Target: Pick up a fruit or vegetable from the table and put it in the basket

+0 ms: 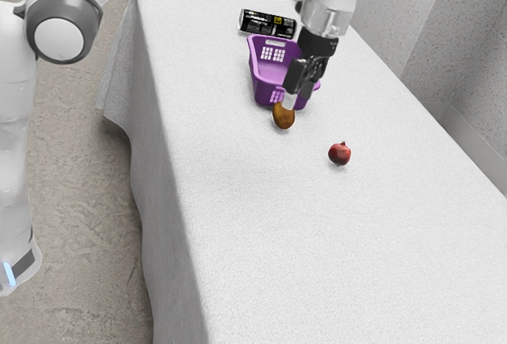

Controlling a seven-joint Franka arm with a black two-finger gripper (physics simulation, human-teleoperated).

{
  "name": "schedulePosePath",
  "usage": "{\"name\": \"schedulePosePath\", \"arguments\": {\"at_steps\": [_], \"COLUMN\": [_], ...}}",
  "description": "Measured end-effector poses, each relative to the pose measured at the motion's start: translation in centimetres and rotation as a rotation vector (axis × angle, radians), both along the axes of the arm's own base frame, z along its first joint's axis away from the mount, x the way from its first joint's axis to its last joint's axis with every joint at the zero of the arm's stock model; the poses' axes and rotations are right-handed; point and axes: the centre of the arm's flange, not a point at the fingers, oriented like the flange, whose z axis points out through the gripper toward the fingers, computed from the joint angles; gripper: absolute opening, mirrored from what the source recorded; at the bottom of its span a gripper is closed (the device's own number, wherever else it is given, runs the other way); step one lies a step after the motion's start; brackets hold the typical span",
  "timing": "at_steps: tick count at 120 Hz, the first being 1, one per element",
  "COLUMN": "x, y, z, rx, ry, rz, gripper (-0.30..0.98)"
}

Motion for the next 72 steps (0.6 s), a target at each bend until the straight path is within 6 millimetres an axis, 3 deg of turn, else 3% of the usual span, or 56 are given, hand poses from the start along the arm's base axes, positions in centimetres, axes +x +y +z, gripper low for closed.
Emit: {"name": "schedulePosePath", "arguments": {"at_steps": [17, 34, 42, 61, 72], "x": [-0.5, -2.2, -1.7, 0.9, -0.6], "y": [-1.1, -2.7, -1.8, 1.0, 2.1], "z": [0.8, 2.9, 2.1, -1.8, -2.1], "rx": [-0.015, -0.030, -0.020, 0.083, 0.135], "ry": [-0.014, -0.048, -0.038, -0.008, -0.025], "rz": [-0.035, -0.116, -0.149, -0.349, -0.477], "gripper": [0.69, 0.69, 0.69, 0.69, 0.69]}}
